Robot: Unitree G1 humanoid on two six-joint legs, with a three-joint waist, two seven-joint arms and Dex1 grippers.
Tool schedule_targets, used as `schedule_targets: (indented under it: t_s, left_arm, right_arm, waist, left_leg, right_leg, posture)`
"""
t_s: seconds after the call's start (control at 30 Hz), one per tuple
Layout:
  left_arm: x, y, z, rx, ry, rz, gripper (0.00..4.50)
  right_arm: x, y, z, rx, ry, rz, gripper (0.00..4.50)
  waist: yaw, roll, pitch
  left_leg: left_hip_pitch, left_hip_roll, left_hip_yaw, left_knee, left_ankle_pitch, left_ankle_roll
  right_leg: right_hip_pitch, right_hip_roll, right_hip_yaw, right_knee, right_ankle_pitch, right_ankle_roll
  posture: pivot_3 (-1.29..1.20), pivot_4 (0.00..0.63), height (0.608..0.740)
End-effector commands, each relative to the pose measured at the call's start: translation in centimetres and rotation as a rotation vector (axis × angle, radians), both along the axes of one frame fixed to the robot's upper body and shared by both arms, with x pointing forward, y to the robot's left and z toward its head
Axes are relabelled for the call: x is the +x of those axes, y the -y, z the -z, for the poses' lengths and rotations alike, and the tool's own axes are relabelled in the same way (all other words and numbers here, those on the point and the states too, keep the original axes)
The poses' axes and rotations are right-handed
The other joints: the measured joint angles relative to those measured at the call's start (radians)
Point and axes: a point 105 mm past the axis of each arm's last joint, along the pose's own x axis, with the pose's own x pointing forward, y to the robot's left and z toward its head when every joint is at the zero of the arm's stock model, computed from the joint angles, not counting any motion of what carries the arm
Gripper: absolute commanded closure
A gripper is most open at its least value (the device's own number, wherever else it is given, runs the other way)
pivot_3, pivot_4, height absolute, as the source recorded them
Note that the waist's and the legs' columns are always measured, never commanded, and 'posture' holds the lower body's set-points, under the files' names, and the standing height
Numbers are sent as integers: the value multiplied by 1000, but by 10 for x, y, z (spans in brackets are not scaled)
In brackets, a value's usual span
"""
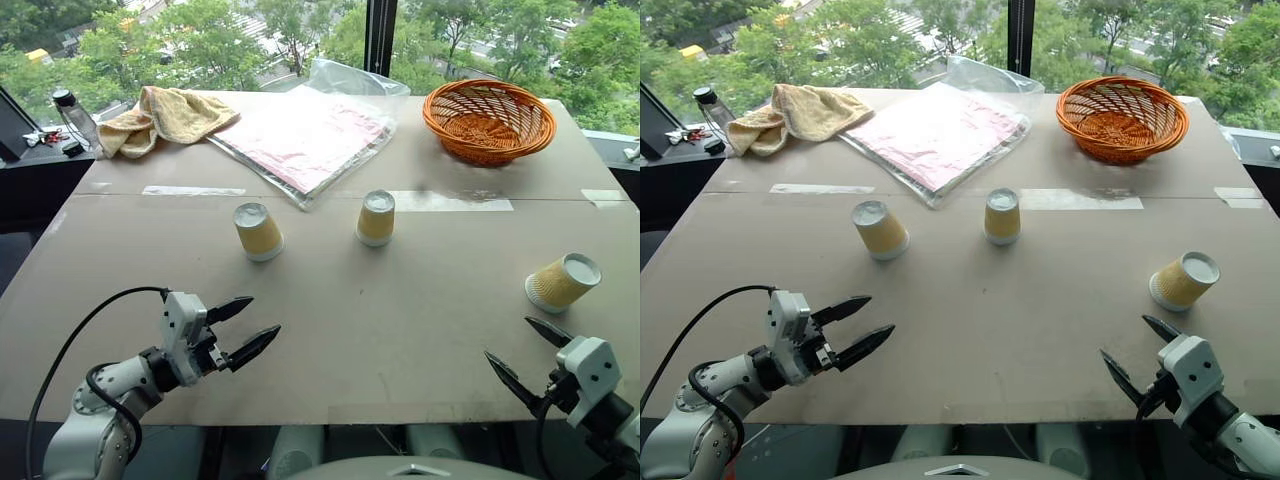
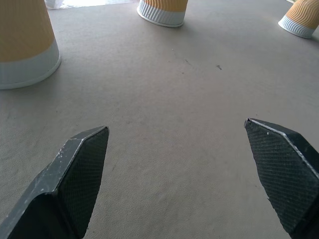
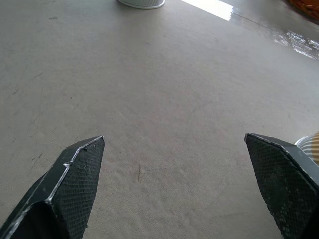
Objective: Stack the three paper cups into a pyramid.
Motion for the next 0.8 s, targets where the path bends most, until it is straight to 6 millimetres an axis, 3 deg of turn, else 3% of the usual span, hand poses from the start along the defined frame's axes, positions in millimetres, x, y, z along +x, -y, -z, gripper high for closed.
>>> schedule_targets:
  t_s: [0.03, 0.23, 0.43, 0.63, 0.8]
  left_arm:
    - [10, -2, -13, -15, 57, -36, 0]
    - [50, -39, -29, -43, 137, -316, 0]
    - [80, -48, -53, 6, 198, -331, 0]
    - [102, -41, -66, 52, 207, -235, 0]
    - [119, -26, -61, 91, 182, -134, 0]
  right_arm:
    - [7, -10, -11, 15, 64, -38, 56]
    - [22, -50, -44, 57, 201, -196, 56]
    - [10, -86, -60, 114, 170, -442, 56]
    - [7, -93, -69, 96, 192, -493, 56]
    - [9, -87, -67, 84, 208, -433, 56]
  waist:
    - [0, 0, 0]
    - [0, 0, 0]
    - [4, -2, 1]
    - [0, -2, 0]
    - [-1, -2, 1]
  left_leg:
    - [0, 0, 0, 0, 0, 0]
    - [1, 0, -1, 2, 0, 0]
    - [0, -1, -1, 1, 0, 0]
    - [0, -1, -1, 1, 0, 0]
    - [0, -1, -1, 1, 0, 0]
  right_leg:
    - [0, 0, 0, 0, 0, 0]
    - [1, 1, 0, 0, -1, 2]
    - [1, 1, -1, 0, 1, -1]
    - [1, 1, -1, 0, 1, -1]
    - [1, 2, -1, 0, 2, 1]
  posture:
    - [0, 150, 740]
    - [0, 150, 740]
    - [0, 150, 740]
    - [0, 150, 740]
    - [0, 150, 740]
